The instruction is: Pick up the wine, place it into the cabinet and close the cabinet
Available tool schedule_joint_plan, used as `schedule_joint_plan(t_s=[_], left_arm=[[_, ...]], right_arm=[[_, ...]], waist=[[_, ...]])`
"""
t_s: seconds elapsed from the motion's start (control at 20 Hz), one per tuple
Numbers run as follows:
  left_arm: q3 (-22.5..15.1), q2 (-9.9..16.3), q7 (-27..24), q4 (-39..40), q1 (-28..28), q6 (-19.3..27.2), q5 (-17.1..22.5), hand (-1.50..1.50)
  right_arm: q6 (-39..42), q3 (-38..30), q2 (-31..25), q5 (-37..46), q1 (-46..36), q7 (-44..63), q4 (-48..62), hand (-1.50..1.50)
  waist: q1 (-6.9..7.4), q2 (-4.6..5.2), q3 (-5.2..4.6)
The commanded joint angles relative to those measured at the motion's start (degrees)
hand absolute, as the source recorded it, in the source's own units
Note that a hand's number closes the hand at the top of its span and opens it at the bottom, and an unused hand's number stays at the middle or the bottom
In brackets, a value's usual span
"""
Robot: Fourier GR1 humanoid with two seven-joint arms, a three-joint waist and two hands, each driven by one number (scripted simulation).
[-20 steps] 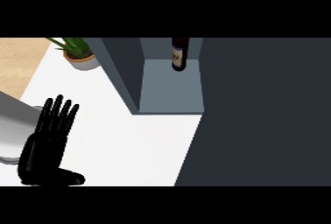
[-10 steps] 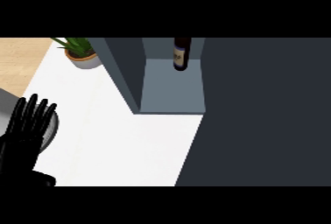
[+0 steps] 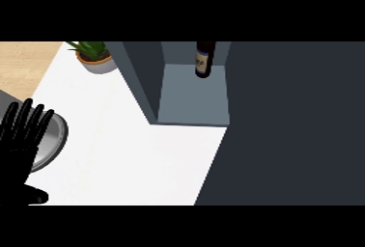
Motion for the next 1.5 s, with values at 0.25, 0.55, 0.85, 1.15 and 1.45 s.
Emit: schedule_joint_plan(t_s=[0.25, 0.55, 0.85, 1.15, 1.45], left_arm=[[1.01, 0.48, 0.19, 2.6, -0.94, -2.49, 0.27, -1.5], [3.8, 2.62, 0.61, 2.08, 1.37, -5.08, 2.16, -1.5], [6.95, 3.26, 1.38, 4.49, 0.83, -7.06, 3.54, -1.5], [6.27, -0.04, 0.05, 3.7, 3.35, -6.78, -0.79, -1.5], [8.39, -0.07, 0.78, 5.74, 2.88, -9.55, -0.36, -1.5]], right_arm=[[-3.8, 8.45, 16.02, -4.04, -17.64, 12.56, 4.54, 1.5], [-11.24, 8.32, 29.27, 1.01, -37.49, 22.7, 17.8, 1.5], [-19.79, 0.84, 29.69, -6.82, -57.29, 22.33, 31.6, 1.5], [-20.71, -2.97, 29.8, -12.33, -63.62, 17.18, 43.49, 1.5], [-16.76, -7.08, 29.84, -17.57, -61.72, 10.99, 52.29, 1.5]], waist=[[1.08, 0.18, -0.05], [0.89, -0.32, 0.08], [-0.16, -0.13, 0.27], [-0.76, -0.16, 0.35], [-1.03, -0.1, 0.36]])
